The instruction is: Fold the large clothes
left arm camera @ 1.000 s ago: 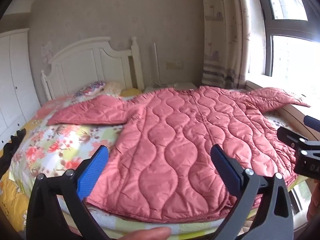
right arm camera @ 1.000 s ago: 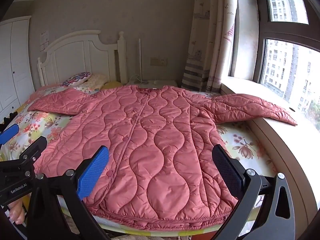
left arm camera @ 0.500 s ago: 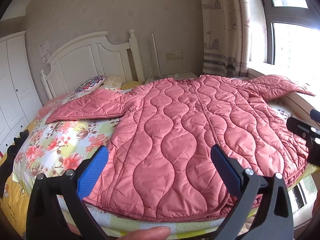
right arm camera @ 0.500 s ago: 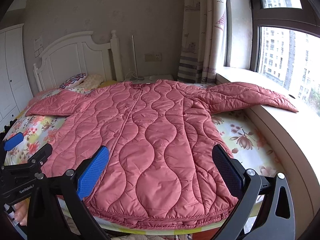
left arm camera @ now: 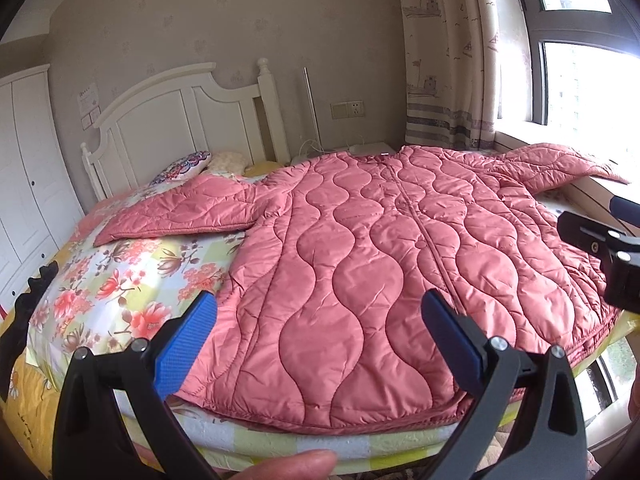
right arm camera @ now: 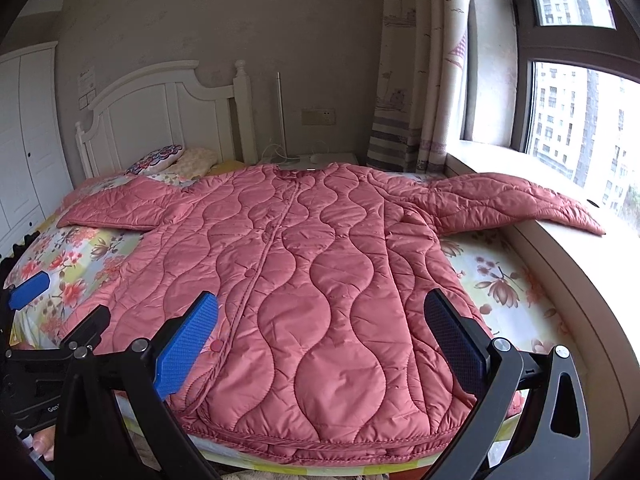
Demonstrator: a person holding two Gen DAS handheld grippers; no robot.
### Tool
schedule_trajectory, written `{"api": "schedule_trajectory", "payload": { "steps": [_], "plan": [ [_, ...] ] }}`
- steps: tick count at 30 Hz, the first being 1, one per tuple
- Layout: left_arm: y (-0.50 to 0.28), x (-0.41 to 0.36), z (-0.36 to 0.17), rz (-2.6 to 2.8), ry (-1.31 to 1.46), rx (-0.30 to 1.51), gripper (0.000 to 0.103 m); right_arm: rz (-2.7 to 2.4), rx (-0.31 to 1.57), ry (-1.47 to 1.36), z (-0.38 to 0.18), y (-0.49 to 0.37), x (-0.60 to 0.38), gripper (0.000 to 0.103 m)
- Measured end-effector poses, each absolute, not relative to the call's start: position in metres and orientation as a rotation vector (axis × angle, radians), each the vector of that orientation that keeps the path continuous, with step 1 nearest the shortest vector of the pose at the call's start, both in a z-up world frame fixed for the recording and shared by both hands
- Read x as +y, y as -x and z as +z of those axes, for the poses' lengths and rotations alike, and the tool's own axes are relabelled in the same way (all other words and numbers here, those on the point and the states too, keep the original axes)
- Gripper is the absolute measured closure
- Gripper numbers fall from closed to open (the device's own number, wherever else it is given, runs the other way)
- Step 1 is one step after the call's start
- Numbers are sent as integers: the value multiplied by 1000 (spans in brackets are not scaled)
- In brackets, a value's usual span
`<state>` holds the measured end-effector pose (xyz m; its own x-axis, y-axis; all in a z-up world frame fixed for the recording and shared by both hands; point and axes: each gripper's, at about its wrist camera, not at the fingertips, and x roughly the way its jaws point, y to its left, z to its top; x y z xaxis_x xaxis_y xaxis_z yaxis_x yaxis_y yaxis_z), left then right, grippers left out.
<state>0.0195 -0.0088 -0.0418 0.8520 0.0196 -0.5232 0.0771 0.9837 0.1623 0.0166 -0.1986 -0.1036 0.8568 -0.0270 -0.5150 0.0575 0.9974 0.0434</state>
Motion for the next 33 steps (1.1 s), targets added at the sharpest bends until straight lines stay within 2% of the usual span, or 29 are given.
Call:
{"api": "schedule_trajectory", "payload": {
  "steps": [33],
  "plan": [
    [-15,-8,-32,-35,-139,526,2,-26,538,-30,-101,-9,-191,4]
  ]
}}
